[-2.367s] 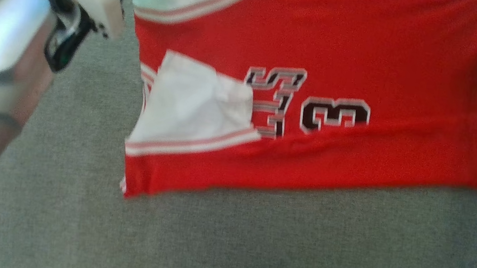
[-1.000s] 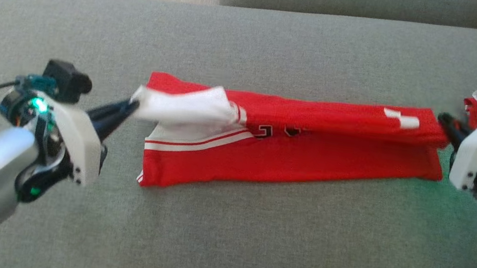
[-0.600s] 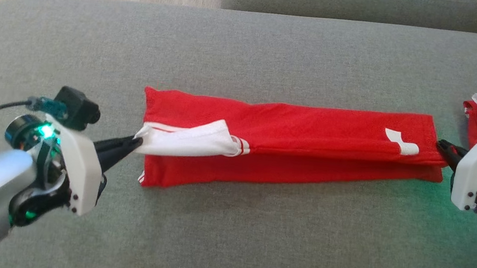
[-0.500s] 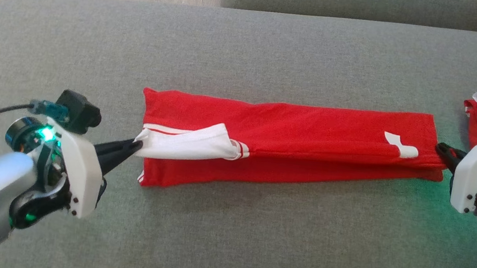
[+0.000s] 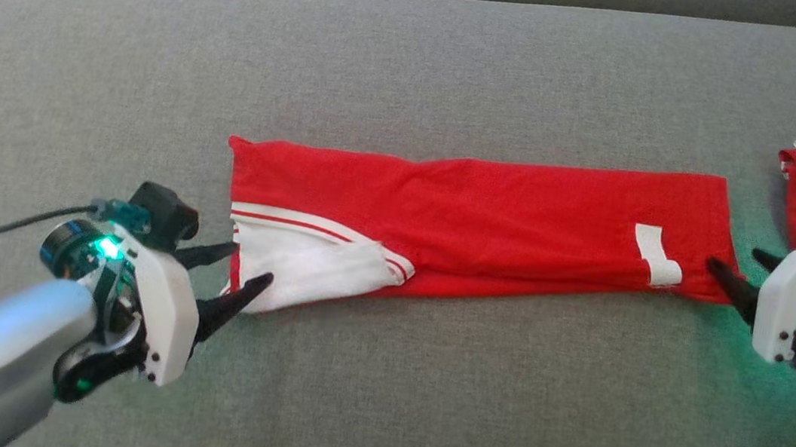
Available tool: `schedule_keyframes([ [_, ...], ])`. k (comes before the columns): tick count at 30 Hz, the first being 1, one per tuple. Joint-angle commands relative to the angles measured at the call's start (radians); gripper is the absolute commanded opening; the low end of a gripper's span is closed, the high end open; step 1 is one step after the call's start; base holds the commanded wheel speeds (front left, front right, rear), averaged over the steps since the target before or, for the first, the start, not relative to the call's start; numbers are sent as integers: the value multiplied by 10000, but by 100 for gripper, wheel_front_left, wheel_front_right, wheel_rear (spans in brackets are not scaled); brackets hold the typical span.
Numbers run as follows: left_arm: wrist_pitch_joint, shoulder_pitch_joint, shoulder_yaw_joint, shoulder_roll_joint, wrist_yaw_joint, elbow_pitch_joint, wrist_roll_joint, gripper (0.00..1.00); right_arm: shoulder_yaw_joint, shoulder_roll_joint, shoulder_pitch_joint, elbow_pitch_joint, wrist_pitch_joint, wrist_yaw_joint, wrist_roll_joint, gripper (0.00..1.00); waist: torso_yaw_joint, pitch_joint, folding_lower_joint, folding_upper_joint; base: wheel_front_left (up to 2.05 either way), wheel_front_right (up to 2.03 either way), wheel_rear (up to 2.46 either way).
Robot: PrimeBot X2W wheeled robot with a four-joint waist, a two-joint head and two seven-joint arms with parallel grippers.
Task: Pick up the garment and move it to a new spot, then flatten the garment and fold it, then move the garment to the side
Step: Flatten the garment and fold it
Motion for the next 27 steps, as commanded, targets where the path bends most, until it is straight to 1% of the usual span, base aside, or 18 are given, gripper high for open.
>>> schedule_keyframes([
  [1,-300,-372,537,281,188,16,158,100,-195,-358,-206,-72,-264,-9,219,100,-41,-25,-1,-1,0,0,0],
  [4,-1064,-419,1030,108,633,255,68,100,-686,-231,-348,4,-761,-9,658,100,-112,-126,-1,-1,0,0,0],
  [6,-1760,-401,1512,-6,970,399,-126,100,-1060,-115,-448,51,-1174,-9,918,100,-160,-223,-1,-1,0,0,0],
  [9,-2960,-267,2364,-216,1411,655,-600,100,-1714,161,-612,248,-2126,-9,1140,100,-201,-397,-1,-1,0,0,0],
  [12,-4159,-87,3016,-481,1754,891,-824,100,-2302,538,-631,301,-3136,-9,1314,100,-190,-614,-1,-1,0,0,0],
  [16,-4850,288,3887,-868,2059,907,-852,100,-2800,1014,-534,257,-4672,-9,941,100,-167,-876,-1,-1,0,0,0],
  [17,-4898,432,4205,-968,2129,850,-797,100,-2956,1165,-494,266,-4969,-9,810,100,-170,-931,-1,-1,0,0,0],
  [18,-4898,432,4205,-968,2129,850,-797,100,-2956,1165,-494,266,-4969,-9,810,100,-170,-931,-1,-1,0,0,0],
  [20,-4921,781,5393,-1259,2281,514,-398,100,-3269,1502,-362,271,-5313,-9,418,100,-175,-1032,-1,-1,0,0,0],
  [23,-4926,1788,6974,-1739,2495,-105,891,100,-3951,2094,-15,200,-5472,-9,-519,100,-207,-1171,-1,-1,0,0,0],
  [25,-4928,2582,7934,-2183,2601,-438,1606,100,-4964,2560,386,-112,-5481,-9,-1386,100,-234,-1245,-1,-1,0,0,0],
  [27,-4928,3338,8772,-2654,2644,-684,2246,100,-6138,3143,1074,-598,-5484,-9,-2517,100,-261,-1331,-1,-1,0,0,0],
])
